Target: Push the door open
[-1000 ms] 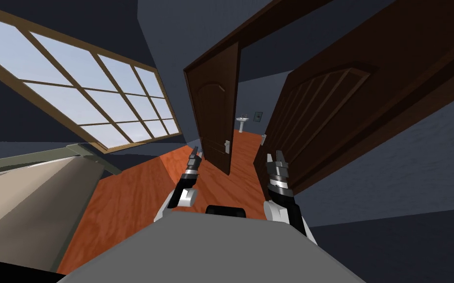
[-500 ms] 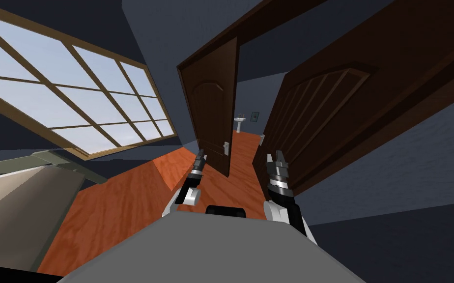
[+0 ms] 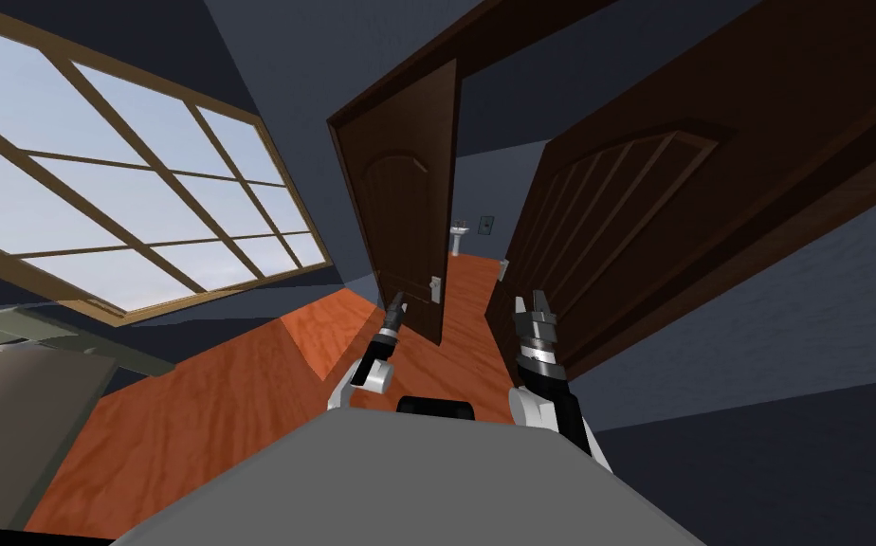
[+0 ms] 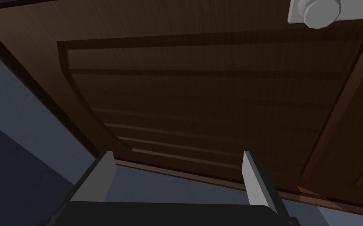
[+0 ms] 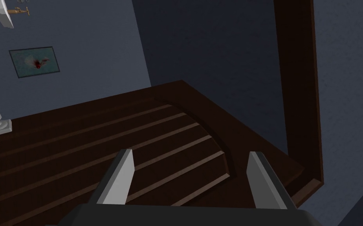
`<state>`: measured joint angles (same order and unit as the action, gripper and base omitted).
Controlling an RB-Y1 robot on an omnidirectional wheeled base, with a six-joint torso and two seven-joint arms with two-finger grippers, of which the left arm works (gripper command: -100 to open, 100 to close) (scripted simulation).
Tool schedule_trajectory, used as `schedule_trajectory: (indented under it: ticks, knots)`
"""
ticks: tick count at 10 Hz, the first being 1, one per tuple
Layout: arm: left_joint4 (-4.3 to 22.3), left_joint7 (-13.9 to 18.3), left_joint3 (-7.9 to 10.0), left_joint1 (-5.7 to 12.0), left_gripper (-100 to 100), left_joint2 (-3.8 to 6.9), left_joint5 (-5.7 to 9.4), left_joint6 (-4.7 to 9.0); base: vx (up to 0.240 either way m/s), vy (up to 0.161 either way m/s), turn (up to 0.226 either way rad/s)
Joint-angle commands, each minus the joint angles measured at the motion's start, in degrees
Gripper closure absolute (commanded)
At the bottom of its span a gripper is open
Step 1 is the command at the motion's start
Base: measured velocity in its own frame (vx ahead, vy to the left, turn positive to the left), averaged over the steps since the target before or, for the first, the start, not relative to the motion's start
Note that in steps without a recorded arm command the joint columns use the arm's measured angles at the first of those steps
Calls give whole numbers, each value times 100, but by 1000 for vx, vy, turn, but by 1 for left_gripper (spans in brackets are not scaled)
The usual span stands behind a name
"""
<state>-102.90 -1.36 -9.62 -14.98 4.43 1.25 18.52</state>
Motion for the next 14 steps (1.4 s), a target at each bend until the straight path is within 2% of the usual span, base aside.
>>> schedule_trajectory:
  ticks: [1,7,14]
  knots:
    - [210,40,-90,90,-100,18,-3,-37,88,82,-93]
    - [1027,175,-377,468,-100,70,-4,-130,82,69,-95]
    - [1799,302,-649,827,-100,84,-4,-219,71,66,-77]
